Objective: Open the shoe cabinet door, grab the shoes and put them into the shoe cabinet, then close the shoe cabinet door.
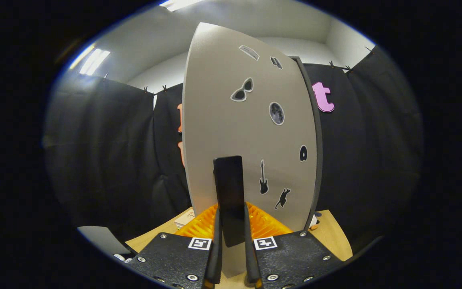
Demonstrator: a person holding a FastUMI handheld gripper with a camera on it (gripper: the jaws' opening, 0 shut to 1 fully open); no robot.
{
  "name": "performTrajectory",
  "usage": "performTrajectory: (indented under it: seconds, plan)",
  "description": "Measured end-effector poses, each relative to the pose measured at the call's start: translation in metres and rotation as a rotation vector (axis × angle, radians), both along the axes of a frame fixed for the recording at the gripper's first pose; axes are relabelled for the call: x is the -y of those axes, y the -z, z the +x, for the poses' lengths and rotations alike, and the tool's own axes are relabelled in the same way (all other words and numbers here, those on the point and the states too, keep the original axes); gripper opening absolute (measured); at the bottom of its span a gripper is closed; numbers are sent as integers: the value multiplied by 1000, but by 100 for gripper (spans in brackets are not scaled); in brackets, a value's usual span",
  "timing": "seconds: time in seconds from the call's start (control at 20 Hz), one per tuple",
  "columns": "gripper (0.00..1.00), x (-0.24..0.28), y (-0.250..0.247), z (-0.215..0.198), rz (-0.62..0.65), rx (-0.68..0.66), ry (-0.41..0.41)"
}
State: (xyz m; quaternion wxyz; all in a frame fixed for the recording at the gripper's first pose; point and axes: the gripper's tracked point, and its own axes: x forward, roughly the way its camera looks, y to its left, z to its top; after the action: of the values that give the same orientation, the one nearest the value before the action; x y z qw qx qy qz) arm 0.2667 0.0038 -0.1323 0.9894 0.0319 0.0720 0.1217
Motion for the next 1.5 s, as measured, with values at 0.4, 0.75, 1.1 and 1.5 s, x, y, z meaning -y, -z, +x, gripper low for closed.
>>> performTrajectory:
  seconds: [0.4, 0.75, 1.1, 1.5]
  plan:
    - [24, 38, -5, -14, 4, 10, 4]
    - [19, 72, 1, -23, -25, 4, 73]
    - [19, 103, 2, -24, -40, 3, 159]
    - [14, 135, 4, -32, -33, -9, 326]
